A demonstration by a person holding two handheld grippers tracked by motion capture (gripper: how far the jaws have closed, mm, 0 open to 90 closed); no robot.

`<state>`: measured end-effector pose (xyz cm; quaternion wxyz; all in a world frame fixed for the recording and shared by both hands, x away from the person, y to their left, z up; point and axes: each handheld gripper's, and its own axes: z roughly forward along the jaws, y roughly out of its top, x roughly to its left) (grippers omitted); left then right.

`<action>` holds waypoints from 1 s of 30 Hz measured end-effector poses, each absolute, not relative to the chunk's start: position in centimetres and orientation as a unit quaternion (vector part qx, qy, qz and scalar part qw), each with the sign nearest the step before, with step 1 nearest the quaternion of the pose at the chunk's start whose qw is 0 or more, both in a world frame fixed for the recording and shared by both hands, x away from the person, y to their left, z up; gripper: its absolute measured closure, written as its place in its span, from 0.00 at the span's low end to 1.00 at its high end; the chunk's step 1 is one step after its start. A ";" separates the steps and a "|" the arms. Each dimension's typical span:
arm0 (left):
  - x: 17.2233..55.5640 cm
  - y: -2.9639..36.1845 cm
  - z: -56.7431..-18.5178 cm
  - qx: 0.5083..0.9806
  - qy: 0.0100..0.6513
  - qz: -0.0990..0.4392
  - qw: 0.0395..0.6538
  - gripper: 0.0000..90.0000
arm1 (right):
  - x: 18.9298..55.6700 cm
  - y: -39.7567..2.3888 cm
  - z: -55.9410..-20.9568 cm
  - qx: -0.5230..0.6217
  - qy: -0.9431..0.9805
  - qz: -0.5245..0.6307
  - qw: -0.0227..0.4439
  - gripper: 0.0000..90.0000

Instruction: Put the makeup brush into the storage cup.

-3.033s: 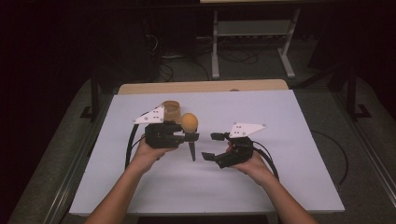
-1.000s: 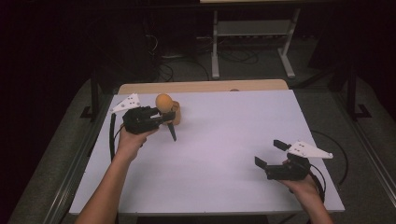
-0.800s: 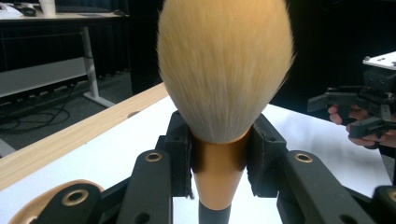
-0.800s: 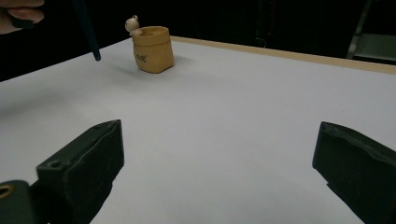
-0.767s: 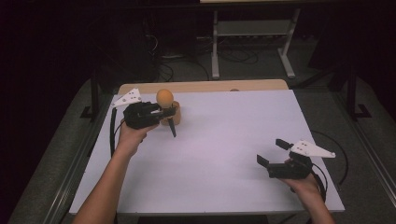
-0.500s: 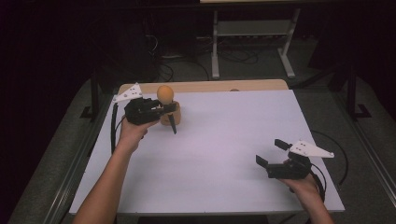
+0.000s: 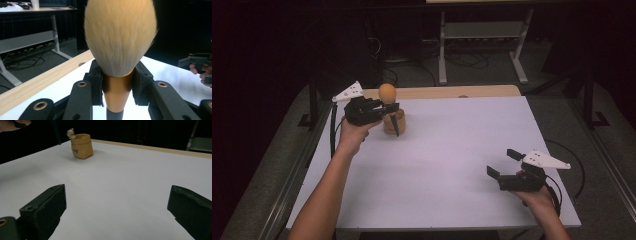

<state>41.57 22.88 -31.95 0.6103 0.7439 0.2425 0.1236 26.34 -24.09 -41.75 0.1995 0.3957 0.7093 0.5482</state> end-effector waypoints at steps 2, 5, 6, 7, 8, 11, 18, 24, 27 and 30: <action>41.8 23.0 -31.8 0.743 0.244 0.125 0.611 0.73 | 26.3 -24.1 -41.7 0.395 0.709 0.548 0.201 0.02; 41.9 23.0 -31.7 0.742 0.245 0.127 0.611 0.73 | 26.3 -24.1 -41.7 0.396 0.708 0.549 0.201 0.02; 42.2 23.1 -31.5 0.741 0.246 0.130 0.611 0.73 | 26.3 -24.1 -41.7 0.396 0.708 0.549 0.201 0.02; 42.4 23.0 -31.3 0.739 0.248 0.131 0.613 0.73 | 26.3 -24.2 -41.7 0.395 0.708 0.549 0.202 0.02; 42.5 23.0 -31.3 0.738 0.248 0.133 0.613 0.73 | 26.3 -24.2 -41.7 0.396 0.708 0.549 0.202 0.02; 42.9 23.1 -31.0 0.740 0.248 0.138 0.610 0.73 | 26.3 -24.1 -41.7 0.396 0.708 0.549 0.201 0.02; 43.9 23.0 -30.6 0.738 0.253 0.147 0.608 0.73 | 26.3 -24.2 -41.7 0.397 0.707 0.550 0.201 0.02; 44.9 23.0 -30.5 0.738 0.256 0.162 0.604 0.73 | 26.3 -24.2 -41.7 0.397 0.706 0.550 0.202 0.02; 45.4 23.0 -30.5 0.739 0.259 0.167 0.600 0.73 | 26.3 -24.2 -41.7 0.397 0.706 0.551 0.202 0.02; 45.8 22.9 -30.5 0.741 0.262 0.173 0.594 0.73 | 26.3 -24.2 -41.7 0.397 0.706 0.551 0.201 0.02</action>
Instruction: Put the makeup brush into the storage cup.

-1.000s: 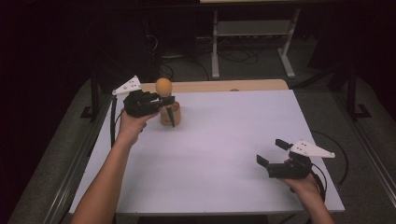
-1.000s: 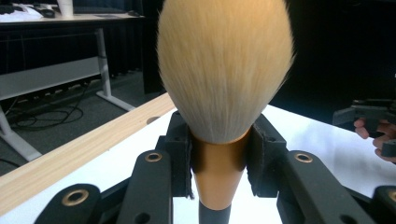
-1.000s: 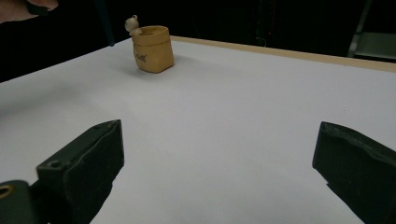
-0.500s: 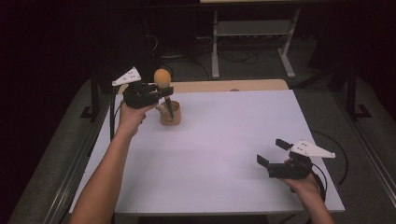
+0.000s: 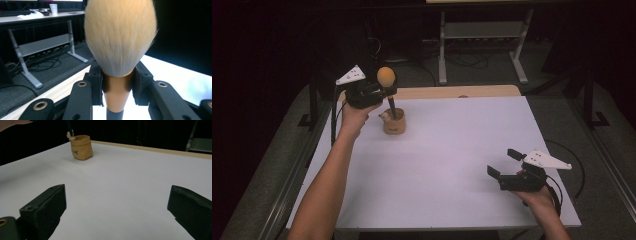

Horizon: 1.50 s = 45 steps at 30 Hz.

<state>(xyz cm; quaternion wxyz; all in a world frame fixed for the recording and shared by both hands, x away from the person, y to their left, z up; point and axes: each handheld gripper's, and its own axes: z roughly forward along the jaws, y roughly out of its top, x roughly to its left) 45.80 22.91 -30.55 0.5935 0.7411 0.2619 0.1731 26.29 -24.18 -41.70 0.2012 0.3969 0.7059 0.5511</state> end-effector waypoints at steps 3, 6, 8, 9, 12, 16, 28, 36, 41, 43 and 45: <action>46.2 22.8 -30.6 0.745 0.262 0.181 0.587 0.73 | 26.3 -24.2 -41.7 0.397 0.706 0.551 0.201 0.02; 46.5 22.6 -30.7 0.747 0.262 0.186 0.582 0.73 | 26.3 -24.2 -41.8 0.395 0.707 0.551 0.201 0.02; 46.7 22.5 -30.8 0.748 0.264 0.189 0.578 0.73 | 26.3 -24.2 -41.8 0.394 0.707 0.552 0.200 0.02; 46.7 22.5 -30.8 0.748 0.264 0.189 0.578 0.73 | 26.3 -24.1 -41.8 0.395 0.707 0.552 0.200 0.02; 47.0 22.4 -31.2 0.754 0.266 0.193 0.569 0.73 | 26.3 -24.1 -41.8 0.395 0.708 0.552 0.198 0.02; 47.4 22.3 -31.7 0.757 0.271 0.193 0.563 0.73 | 26.3 -24.1 -41.7 0.395 0.706 0.553 0.198 0.02; 48.3 22.1 -32.9 0.771 0.282 0.193 0.538 0.73 | 26.3 -24.2 -41.8 0.394 0.707 0.553 0.197 0.02; 48.6 21.8 -33.6 0.779 0.284 0.188 0.527 0.73 | 26.3 -24.1 -41.8 0.395 0.707 0.553 0.196 0.02; 48.6 21.5 -33.9 0.783 0.287 0.185 0.520 0.72 | 26.3 -24.1 -41.8 0.394 0.708 0.553 0.196 0.02; 48.7 21.4 -34.1 0.787 0.285 0.185 0.514 0.72 | 26.3 -24.1 -41.8 0.394 0.707 0.554 0.197 0.02; 48.7 21.3 -34.2 0.791 0.285 0.184 0.509 0.72 | 26.3 -24.1 -41.7 0.394 0.706 0.554 0.196 0.02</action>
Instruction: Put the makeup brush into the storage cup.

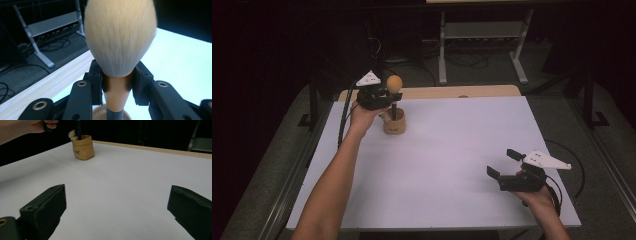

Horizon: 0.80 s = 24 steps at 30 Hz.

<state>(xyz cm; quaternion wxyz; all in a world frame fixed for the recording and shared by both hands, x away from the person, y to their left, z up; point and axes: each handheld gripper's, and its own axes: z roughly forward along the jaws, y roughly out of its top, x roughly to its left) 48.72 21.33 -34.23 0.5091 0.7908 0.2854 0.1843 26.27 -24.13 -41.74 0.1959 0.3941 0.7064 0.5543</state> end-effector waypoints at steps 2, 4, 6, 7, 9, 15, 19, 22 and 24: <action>48.7 21.2 -34.4 0.792 0.286 0.185 0.506 0.72 | 26.3 -24.1 -41.7 0.395 0.706 0.554 0.195 0.02; 48.7 21.2 -34.5 0.792 0.290 0.184 0.505 0.72 | 26.3 -24.1 -41.7 0.394 0.706 0.554 0.195 0.02; 48.9 21.3 -34.7 0.794 0.290 0.183 0.502 0.72 | 26.3 -24.1 -41.7 0.394 0.707 0.554 0.196 0.02; 48.9 21.3 -34.8 0.792 0.295 0.182 0.502 0.72 | 26.3 -24.1 -41.8 0.394 0.707 0.554 0.197 0.02; 48.9 21.3 -35.0 0.795 0.301 0.185 0.493 0.72 | 26.3 -24.1 -41.7 0.393 0.707 0.555 0.196 0.02; 49.2 21.8 -35.7 0.794 0.315 0.189 0.485 0.41 | 26.3 -24.1 -41.7 0.394 0.706 0.555 0.196 0.02; 49.1 22.4 -35.9 0.788 0.324 0.184 0.490 0.30 | 26.3 -24.0 -41.8 0.393 0.707 0.554 0.195 0.02; 48.9 22.8 -35.9 0.782 0.329 0.178 0.498 0.26 | 26.3 -24.0 -41.8 0.392 0.708 0.554 0.196 0.02; 48.8 23.1 -35.9 0.782 0.328 0.175 0.500 0.24 | 26.3 -24.0 -41.8 0.393 0.708 0.554 0.196 0.02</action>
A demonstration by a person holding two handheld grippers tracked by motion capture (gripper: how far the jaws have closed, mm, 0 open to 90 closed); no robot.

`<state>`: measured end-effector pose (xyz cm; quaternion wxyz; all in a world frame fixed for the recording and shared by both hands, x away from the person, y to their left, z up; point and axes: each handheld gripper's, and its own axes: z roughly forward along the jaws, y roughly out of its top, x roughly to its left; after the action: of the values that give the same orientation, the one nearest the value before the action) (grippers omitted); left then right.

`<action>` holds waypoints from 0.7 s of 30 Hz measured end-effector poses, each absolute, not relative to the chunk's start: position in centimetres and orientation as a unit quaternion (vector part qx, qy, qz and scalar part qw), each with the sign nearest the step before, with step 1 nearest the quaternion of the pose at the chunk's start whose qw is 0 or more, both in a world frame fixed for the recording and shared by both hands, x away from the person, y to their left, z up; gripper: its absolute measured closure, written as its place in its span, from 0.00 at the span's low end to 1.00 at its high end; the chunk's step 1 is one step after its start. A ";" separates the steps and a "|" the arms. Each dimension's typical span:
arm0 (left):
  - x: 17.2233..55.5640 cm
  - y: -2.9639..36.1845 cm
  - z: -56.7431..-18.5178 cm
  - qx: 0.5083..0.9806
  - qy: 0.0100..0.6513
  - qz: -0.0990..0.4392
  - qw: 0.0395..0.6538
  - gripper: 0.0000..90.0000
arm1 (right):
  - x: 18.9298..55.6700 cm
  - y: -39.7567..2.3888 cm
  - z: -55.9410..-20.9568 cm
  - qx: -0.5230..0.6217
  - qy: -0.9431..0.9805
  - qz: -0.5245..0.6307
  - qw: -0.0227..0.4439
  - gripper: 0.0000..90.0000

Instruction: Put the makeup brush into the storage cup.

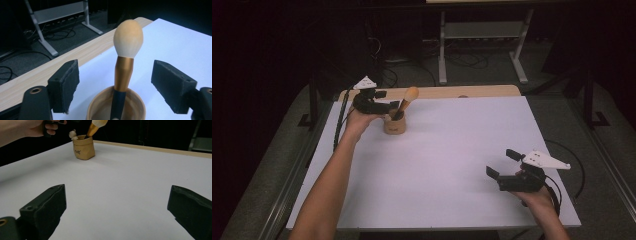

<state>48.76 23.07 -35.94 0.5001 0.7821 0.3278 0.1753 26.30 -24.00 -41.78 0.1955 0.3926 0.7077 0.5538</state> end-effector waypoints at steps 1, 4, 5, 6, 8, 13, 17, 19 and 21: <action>48.7 23.2 -35.9 0.783 0.327 0.171 0.500 0.23 | 26.3 -24.0 -41.8 0.393 0.708 0.554 0.195 0.02; 48.6 23.3 -35.9 0.783 0.327 0.170 0.501 0.21 | 26.3 -24.0 -41.8 0.393 0.708 0.554 0.195 0.02; 48.2 23.5 -35.9 0.784 0.318 0.166 0.507 0.21 | 26.3 -24.0 -41.8 0.392 0.708 0.554 0.196 0.02; 48.0 23.6 -35.9 0.783 0.316 0.160 0.512 0.20 | 26.3 -24.0 -41.8 0.393 0.707 0.555 0.195 0.02; 47.7 23.6 -35.9 0.784 0.313 0.160 0.512 0.20 | 26.3 -24.0 -41.8 0.393 0.707 0.555 0.195 0.02; 46.7 23.7 -35.8 0.784 0.303 0.155 0.519 0.19 | 26.3 -23.9 -41.8 0.392 0.708 0.554 0.195 0.02; 46.1 23.9 -35.7 0.784 0.300 0.150 0.522 0.17 | 26.3 -24.0 -41.8 0.393 0.708 0.554 0.195 0.02; 45.8 23.9 -35.7 0.784 0.301 0.147 0.523 0.16 | 26.3 -23.9 -41.8 0.394 0.707 0.554 0.194 0.02; 45.5 24.0 -35.6 0.784 0.298 0.147 0.524 0.14 | 26.3 -24.0 -41.8 0.393 0.707 0.554 0.194 0.02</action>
<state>45.47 24.04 -35.65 0.5239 0.7843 0.2981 0.1471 26.30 -23.97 -41.79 0.1945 0.3934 0.7074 0.5541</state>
